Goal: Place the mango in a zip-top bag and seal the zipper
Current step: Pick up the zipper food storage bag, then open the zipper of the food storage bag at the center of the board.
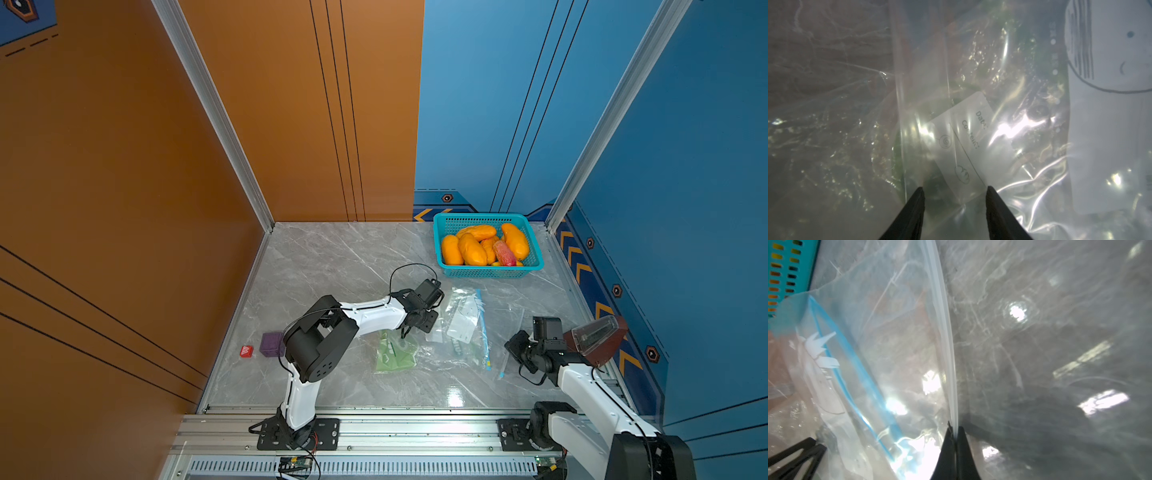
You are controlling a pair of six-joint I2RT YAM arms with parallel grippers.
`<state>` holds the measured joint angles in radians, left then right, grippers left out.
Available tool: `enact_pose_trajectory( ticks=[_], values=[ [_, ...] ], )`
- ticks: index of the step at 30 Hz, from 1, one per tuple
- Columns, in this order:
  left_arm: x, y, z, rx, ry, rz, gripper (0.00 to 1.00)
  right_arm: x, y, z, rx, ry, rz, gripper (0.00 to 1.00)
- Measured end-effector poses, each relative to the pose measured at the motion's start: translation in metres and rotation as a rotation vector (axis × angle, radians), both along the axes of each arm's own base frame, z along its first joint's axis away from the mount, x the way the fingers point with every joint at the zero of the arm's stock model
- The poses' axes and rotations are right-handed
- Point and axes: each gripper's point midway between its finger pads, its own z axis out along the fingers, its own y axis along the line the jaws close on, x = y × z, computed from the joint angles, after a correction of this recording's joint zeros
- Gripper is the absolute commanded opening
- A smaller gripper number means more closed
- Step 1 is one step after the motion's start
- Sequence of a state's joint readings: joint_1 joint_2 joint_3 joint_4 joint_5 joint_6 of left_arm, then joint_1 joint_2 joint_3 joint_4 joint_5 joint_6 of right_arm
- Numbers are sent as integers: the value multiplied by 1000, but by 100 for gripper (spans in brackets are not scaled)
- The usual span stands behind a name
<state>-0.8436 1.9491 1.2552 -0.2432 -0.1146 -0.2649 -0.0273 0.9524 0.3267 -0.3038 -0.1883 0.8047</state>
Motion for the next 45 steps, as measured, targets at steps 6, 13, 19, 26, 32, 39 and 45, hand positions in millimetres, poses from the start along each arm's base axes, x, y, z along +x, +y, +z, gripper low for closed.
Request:
enact_pose_trajectory(
  ticks=[6, 13, 19, 26, 32, 39, 45],
  values=[
    [3, 0, 39, -60, -54, 27, 58, 8, 0, 31, -35, -70, 53, 0],
    [9, 6, 123, -206, -178, 104, 55, 15, 13, 94, -41, -210, 134, 0],
    [12, 22, 175, -351, -205, 177, 57, 27, 54, 149, -19, -298, 287, 0],
    [-2, 45, 201, -502, -146, 218, 61, 57, 131, 207, -36, -359, 477, 0],
    [-39, 18, 199, -564, -42, 130, 62, 84, 175, 212, -83, -347, 519, 0],
    [-61, -11, 187, -596, 46, 63, 64, 97, 184, 206, -146, -346, 462, 0],
    [-61, -24, 188, -706, 65, 53, 58, 101, 178, 208, -179, -358, 384, 0]
  ],
)
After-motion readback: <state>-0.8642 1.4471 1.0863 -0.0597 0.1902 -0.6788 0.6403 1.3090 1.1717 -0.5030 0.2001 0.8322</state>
